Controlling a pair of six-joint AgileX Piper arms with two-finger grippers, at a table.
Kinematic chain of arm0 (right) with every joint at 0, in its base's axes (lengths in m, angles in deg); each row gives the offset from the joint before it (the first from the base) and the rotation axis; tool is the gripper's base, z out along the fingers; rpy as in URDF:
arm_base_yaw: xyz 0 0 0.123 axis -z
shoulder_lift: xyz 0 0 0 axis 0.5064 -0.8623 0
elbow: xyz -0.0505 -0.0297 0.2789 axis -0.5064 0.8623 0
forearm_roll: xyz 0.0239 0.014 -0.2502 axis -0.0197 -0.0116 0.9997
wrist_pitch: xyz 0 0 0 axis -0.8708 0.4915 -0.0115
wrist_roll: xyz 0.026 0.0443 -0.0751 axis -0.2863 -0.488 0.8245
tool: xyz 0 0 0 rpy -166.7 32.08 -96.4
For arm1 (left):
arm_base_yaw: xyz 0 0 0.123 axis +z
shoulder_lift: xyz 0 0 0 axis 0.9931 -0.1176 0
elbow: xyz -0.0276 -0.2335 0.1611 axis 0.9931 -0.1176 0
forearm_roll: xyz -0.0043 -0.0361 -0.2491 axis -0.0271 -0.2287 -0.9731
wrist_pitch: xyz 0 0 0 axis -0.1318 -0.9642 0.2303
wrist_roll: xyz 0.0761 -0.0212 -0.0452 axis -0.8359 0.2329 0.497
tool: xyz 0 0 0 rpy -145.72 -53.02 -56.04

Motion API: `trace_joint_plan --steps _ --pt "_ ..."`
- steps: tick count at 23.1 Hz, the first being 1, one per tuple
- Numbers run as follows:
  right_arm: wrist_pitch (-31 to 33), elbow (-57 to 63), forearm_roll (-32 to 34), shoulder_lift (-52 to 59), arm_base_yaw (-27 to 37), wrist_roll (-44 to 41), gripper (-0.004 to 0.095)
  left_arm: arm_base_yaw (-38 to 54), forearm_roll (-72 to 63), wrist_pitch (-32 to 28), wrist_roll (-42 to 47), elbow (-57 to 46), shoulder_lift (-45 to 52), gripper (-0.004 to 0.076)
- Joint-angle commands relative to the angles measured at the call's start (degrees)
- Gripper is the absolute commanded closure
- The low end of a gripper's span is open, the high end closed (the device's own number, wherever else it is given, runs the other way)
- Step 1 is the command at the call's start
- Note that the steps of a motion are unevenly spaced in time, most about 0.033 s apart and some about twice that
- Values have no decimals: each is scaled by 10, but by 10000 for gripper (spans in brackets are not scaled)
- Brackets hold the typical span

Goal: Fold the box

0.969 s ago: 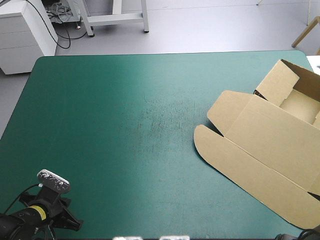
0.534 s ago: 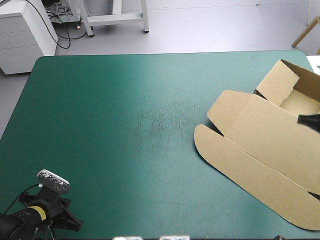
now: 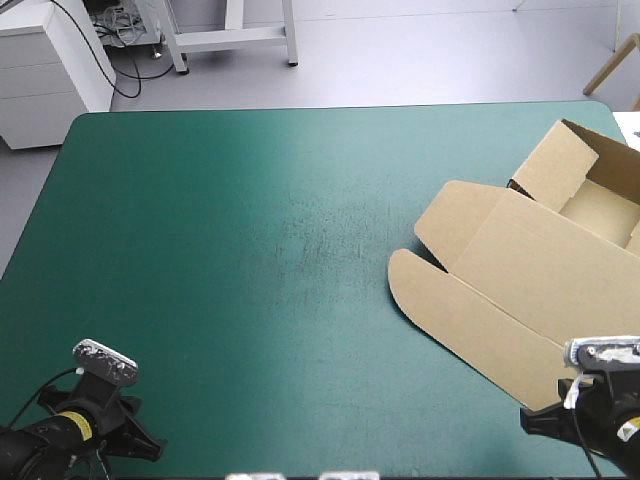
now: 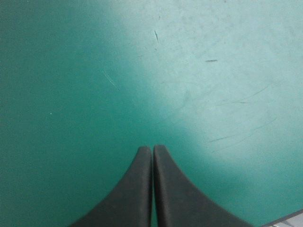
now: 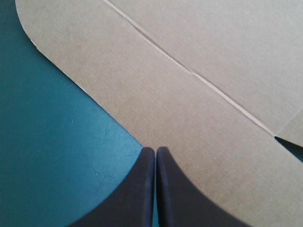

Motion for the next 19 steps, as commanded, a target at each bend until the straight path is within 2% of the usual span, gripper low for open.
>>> trace_joint_plan --steps 1,6,19 --pt "-36 28 -5 68 -2 28 922 -2 4 -20 7 14 -3 734" --pt "-27 49 -4 141 -2 18 922 -2 4 -20 7 14 -3 734" --pt "-74 49 -4 147 -2 17 922 -2 4 -20 7 14 -3 734"
